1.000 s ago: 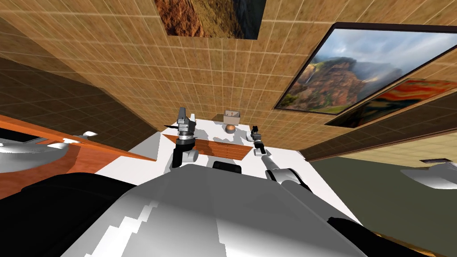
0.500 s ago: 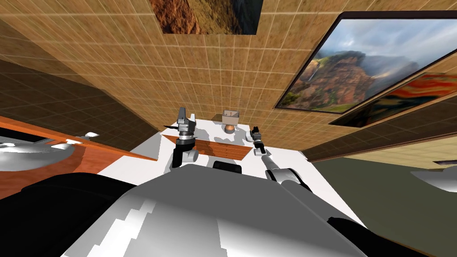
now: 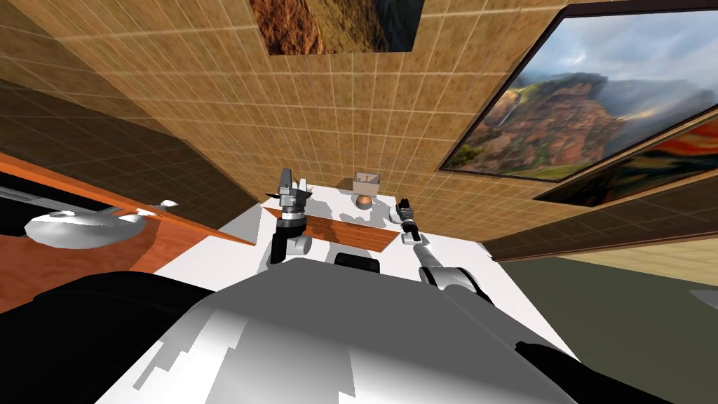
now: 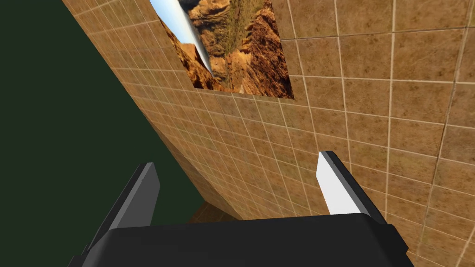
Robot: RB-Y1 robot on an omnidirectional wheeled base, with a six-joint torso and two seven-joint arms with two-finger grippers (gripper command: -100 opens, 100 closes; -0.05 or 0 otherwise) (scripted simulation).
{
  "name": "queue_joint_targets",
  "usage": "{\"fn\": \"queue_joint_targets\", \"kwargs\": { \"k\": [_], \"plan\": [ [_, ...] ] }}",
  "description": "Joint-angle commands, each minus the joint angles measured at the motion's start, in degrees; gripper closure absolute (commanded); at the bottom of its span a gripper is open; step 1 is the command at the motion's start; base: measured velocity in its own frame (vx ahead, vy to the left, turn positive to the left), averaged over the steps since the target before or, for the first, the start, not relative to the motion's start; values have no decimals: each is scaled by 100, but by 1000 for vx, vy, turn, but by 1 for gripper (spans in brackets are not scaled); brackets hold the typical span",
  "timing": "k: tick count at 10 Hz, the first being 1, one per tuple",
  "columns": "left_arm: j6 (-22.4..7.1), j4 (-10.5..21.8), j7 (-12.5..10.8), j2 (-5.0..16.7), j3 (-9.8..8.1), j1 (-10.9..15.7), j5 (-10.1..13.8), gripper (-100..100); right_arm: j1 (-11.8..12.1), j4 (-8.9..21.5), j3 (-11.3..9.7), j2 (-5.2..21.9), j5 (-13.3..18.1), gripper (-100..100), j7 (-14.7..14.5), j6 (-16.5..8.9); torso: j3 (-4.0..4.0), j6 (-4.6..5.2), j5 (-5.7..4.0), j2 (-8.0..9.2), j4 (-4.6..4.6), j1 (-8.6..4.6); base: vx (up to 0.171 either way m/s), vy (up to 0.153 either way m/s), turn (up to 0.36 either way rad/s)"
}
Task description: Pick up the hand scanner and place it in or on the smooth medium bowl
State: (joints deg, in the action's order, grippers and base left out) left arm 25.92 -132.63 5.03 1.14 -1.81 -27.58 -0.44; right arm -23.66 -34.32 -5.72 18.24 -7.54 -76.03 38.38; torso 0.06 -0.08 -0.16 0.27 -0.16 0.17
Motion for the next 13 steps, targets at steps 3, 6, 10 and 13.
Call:
{"fn": "queue_joint_targets", "kwargs": {
  "k": [3, 6, 10, 13],
  "plan": [
    [0, 0, 0, 0, 0, 0, 0, 0, 33, -64, 633, 67, 629, -100, 340, -107, 0, -2, 1, -1, 0, 3, -54, 12, 162],
    [0, 0, 0, 0, -1, -1, 0, 0, 69, -157, 1051, 111, 1003, -100, 546, -210, 2, 2, 1, 2, 2, -1, -47, 5, 102],
    [0, 0, 0, 0, 0, 0, 0, 0, 143, -343, 1786, 200, 1731, -100, 958, -416, 2, 0, 1, 3, 1, 2, -48, 11, 167],
    [0, 0, 0, 0, -1, -1, 0, 0, 179, -435, 2198, 245, 2094, -100, 1164, -519, 2, 5, 1, 1, 2, 0, -42, 12, 104]
  ]
}}
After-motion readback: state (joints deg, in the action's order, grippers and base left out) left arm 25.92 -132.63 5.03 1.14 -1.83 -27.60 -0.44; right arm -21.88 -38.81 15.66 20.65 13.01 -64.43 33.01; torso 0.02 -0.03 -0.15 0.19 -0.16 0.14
